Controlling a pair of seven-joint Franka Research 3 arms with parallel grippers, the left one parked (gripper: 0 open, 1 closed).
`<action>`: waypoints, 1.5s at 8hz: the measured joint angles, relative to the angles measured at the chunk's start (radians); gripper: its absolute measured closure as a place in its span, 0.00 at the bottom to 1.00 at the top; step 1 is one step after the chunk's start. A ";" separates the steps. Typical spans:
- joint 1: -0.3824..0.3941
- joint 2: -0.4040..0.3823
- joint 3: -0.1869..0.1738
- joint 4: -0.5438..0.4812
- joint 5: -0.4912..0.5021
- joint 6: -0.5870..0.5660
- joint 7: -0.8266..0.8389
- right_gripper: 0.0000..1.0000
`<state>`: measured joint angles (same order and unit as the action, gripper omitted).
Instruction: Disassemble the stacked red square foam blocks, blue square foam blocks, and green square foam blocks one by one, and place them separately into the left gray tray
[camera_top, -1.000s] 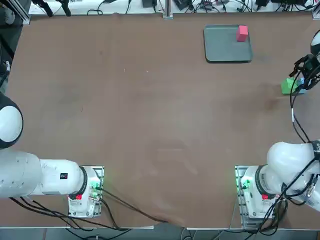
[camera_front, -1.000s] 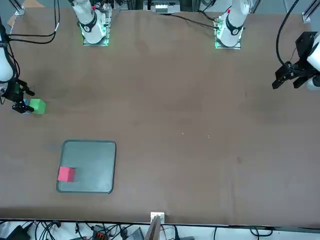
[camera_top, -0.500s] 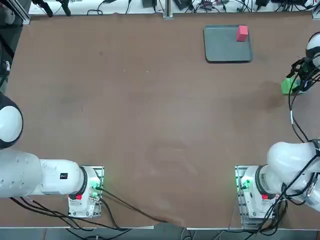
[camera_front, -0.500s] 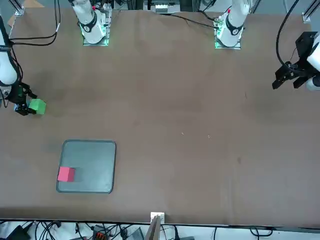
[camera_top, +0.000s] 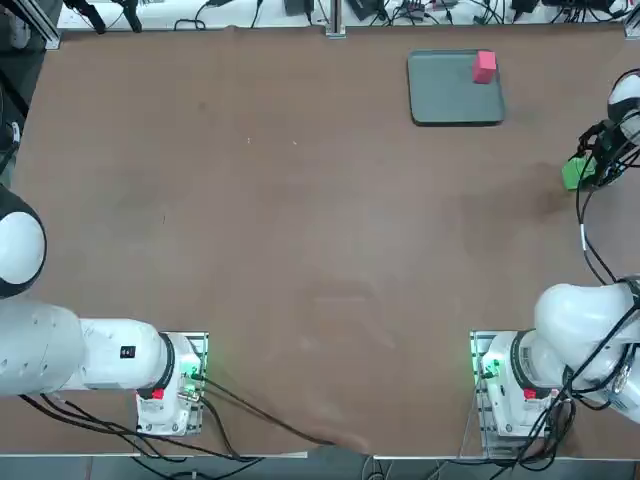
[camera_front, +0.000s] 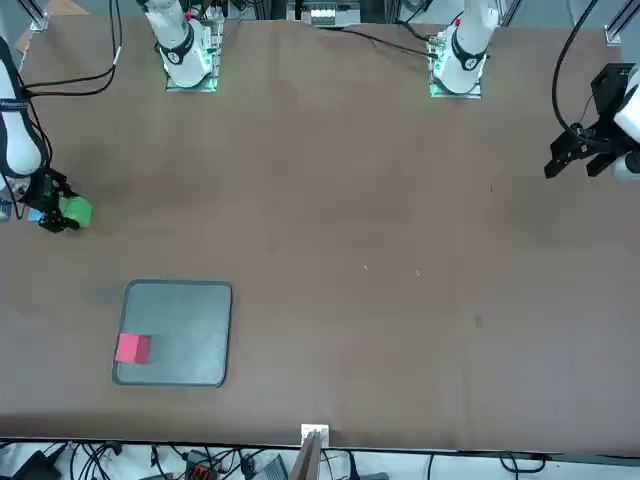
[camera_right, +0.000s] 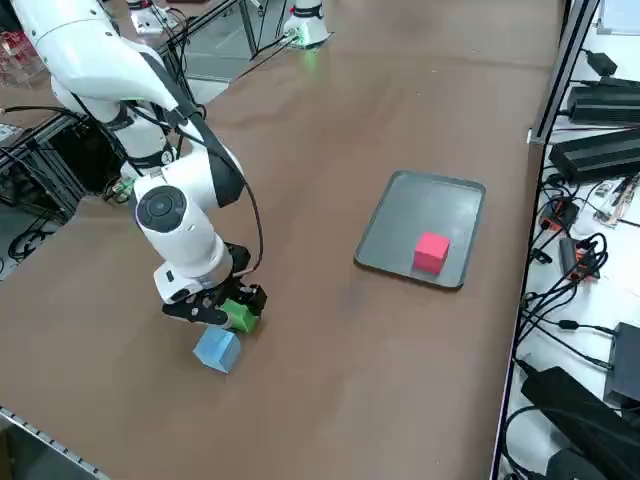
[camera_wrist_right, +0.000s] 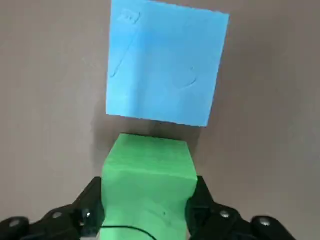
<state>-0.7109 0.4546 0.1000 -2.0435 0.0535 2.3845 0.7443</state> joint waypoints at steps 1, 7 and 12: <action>0.000 -0.009 0.009 0.003 0.000 -0.027 -0.005 0.24; 0.027 -0.185 0.403 0.146 -0.007 -0.375 -0.371 0.26; 0.275 0.162 0.440 0.489 -0.220 -0.345 -0.458 0.26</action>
<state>-0.4358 0.6161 0.5395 -1.5540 -0.1661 2.0395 0.2861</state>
